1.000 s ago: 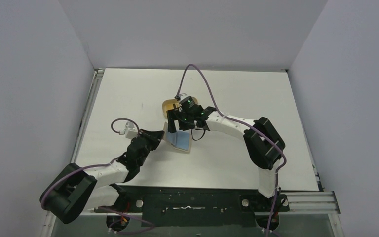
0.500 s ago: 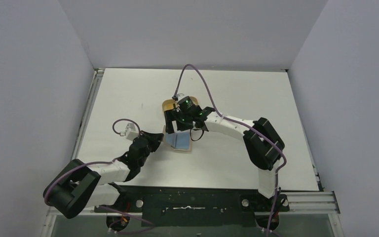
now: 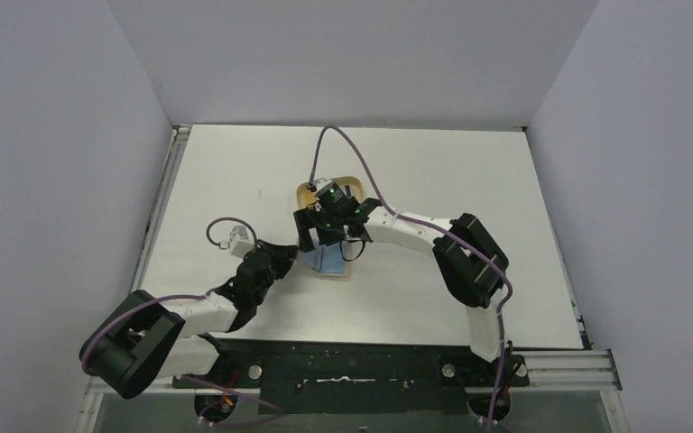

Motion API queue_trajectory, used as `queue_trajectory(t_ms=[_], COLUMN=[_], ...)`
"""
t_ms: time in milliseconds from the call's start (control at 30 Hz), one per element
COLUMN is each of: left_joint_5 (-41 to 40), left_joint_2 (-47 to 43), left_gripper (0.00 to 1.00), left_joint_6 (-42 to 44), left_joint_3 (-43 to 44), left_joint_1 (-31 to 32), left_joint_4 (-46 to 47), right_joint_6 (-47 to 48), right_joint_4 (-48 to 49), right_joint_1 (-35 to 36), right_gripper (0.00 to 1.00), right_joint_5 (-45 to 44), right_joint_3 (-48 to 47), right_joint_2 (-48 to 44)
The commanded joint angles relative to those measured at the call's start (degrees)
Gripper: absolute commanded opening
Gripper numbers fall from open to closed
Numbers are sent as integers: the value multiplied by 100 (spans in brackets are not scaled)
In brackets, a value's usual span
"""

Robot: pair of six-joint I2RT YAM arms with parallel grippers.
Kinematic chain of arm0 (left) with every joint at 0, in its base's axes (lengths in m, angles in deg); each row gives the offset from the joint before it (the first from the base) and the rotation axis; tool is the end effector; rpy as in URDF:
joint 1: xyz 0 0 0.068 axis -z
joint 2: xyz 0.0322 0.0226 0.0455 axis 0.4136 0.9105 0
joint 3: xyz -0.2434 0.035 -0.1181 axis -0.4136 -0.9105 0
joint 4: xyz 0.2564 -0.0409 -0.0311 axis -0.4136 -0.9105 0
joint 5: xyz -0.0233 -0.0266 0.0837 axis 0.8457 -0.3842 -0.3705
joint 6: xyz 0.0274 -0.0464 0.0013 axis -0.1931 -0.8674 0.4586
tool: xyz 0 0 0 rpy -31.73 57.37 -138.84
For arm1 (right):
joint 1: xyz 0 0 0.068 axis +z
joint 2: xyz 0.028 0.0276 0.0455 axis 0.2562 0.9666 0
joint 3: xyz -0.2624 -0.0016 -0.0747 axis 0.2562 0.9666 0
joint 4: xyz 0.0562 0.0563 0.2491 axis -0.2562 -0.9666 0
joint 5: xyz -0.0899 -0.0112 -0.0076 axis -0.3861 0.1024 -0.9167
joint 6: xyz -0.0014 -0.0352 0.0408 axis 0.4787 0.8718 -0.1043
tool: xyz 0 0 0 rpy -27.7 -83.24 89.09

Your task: Take the credit cards out of the card holder

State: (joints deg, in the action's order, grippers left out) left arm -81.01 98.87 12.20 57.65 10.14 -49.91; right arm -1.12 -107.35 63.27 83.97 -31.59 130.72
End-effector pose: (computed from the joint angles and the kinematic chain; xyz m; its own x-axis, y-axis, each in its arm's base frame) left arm 0.1770 -0.1067 0.1349 -0.3511 -0.8378 -0.4181 -0.2214 0.5081 -0.8323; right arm 0.2867 0.3317 0.1916 -0.8198 -0.2467 -0.5168 -0.4862 0.7767 0.4005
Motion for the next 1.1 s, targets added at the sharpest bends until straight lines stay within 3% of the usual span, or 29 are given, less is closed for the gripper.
queue_trajectory(t_ms=[0, 700, 1067], left_joint_5=[-61, -317, -392], left_joint_2=[-104, -413, -469], left_gripper=[0, 0, 0], left_joint_6=[40, 20, -1], left_joint_3=[20, -81, -53], left_joint_1=[33, 33, 40], left_joint_4=[468, 98, -228], right_joint_6=[239, 743, 761], right_joint_4=[-215, -745, -1016], right_joint_1=[80, -44, -574], right_gripper=[100, 100, 100], right_joint_5=[-99, -516, -782], right_joint_3=[-178, 590, 950], right_joint_2=[25, -393, -1258])
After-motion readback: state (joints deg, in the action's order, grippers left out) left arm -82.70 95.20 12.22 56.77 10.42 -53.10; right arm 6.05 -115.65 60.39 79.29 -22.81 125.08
